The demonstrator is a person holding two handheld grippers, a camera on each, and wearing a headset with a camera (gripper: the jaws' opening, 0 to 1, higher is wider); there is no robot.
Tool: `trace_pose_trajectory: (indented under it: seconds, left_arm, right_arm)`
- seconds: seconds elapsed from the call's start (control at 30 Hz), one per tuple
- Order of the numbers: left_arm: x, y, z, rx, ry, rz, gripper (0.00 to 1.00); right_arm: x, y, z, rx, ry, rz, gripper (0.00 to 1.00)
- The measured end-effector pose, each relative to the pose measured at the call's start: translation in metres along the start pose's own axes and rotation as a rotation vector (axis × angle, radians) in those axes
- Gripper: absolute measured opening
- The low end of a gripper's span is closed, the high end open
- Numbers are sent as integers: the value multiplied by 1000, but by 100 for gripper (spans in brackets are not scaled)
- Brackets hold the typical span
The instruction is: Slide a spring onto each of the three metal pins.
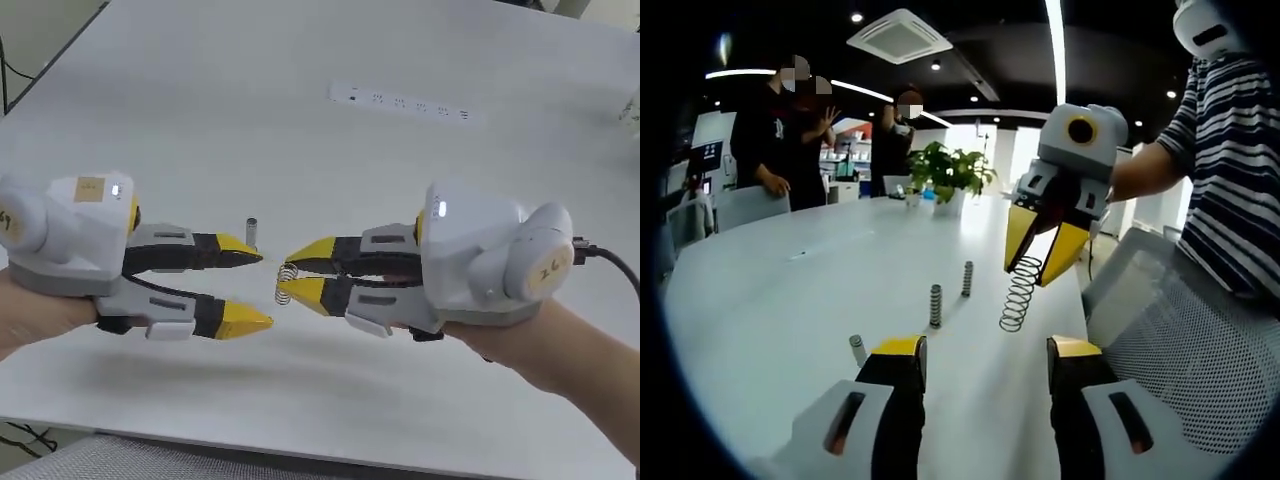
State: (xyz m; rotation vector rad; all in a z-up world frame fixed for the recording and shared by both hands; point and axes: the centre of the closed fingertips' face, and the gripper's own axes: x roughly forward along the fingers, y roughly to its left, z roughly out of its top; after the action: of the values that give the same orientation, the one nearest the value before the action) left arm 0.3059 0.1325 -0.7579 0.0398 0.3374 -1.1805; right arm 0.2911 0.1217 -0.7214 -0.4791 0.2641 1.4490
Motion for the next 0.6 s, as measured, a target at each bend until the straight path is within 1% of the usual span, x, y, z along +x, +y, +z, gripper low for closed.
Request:
trace_pose_trajectory:
  seconds: [0.1,0.17,0.4,0.5,0.6]
  left_arm:
    - [-5,7,-1,5,-4,31,55]
    - [-10,11,-2,-7,-3,52,57]
    - [-22,27,-3,-18,-10,130,78]
    - [-25,29,-5,-17,-5,145,87]
    - [-28,33,-6,-28,-8,163,91]
  right_arm:
    - [0,0,-1,-1,3,-1,12]
    - [0,-1,-2,1,4,-4,12]
    - [-2,-3,-6,2,11,-16,12]
    - [-2,-4,-7,-1,12,-18,12]
    - [-3,-5,-9,-1,15,-17,12]
